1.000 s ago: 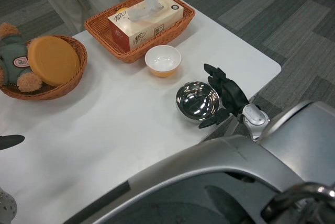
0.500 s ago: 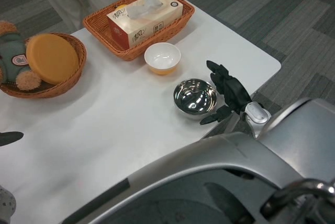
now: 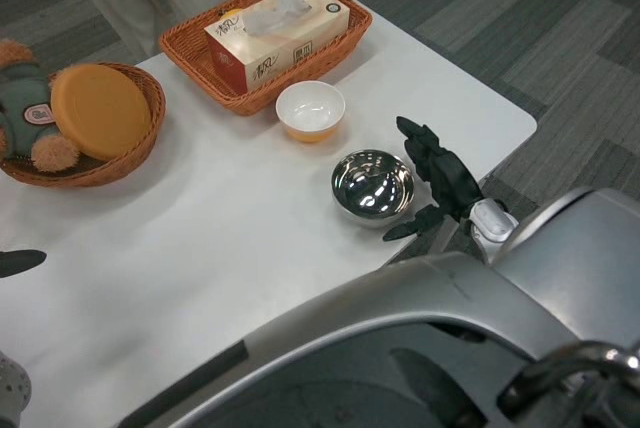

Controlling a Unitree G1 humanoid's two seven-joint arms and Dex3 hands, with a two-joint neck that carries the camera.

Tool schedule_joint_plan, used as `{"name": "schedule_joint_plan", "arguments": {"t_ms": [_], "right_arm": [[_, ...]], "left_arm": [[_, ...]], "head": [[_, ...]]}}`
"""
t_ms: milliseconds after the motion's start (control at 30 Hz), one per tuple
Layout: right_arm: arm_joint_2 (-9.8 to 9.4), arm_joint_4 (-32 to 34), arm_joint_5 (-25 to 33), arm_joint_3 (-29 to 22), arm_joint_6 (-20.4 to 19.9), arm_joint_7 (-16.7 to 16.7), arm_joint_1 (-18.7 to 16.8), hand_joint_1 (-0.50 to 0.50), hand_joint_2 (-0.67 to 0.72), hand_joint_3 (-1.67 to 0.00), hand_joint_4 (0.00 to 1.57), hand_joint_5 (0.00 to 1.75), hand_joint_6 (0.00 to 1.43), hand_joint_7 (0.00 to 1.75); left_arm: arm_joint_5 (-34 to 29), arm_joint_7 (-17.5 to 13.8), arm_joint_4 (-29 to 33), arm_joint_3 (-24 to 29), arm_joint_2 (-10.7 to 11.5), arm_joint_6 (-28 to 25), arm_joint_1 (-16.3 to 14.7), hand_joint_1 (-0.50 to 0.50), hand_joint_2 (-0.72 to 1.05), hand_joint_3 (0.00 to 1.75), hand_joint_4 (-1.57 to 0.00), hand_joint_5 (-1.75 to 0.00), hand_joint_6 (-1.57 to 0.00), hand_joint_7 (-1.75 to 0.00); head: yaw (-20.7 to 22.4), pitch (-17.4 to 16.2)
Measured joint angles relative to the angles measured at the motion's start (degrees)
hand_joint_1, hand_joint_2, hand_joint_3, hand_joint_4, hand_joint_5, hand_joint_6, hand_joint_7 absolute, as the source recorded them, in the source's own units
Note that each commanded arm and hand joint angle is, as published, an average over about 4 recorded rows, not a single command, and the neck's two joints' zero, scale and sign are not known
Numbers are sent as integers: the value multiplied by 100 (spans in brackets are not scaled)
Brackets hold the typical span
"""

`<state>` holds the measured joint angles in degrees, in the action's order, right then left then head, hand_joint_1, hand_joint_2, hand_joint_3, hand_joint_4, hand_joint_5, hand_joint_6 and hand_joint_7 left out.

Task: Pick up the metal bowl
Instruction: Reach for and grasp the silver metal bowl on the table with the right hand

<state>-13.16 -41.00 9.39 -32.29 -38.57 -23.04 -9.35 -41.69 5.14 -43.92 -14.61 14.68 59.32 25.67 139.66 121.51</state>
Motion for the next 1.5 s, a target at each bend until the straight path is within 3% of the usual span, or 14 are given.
{"name": "schedule_joint_plan", "arguments": {"t_ms": [600, 833, 1100, 1500], "right_arm": [[-90, -659, -88, 284, -607, 489, 61, -38, -3, -32, 0, 0, 0, 21], [-96, -922, -119, 401, -707, 558, 174, -38, -3, -32, 0, 0, 0, 21], [-106, -1083, -271, 549, -822, 611, 327, -38, -3, -32, 0, 0, 0, 21], [-109, -1352, -342, 656, -950, 780, 550, -38, -3, -32, 0, 0, 0, 21]], "left_arm": [[3, 0, 163, -11, 0, -1, -146, -50, -64, 9, 0, 0, 0, 0], [3, 0, 179, -8, 0, -1, -181, -50, -72, 9, 0, 0, 0, 0], [0, 0, 179, -7, 0, -1, -195, -50, -64, 9, 0, 0, 0, 0], [0, 0, 191, -5, 0, -1, -217, -50, -72, 9, 0, 0, 0, 0]], "head": [[61, 32], [93, 31], [103, 20], [130, -2]]}}
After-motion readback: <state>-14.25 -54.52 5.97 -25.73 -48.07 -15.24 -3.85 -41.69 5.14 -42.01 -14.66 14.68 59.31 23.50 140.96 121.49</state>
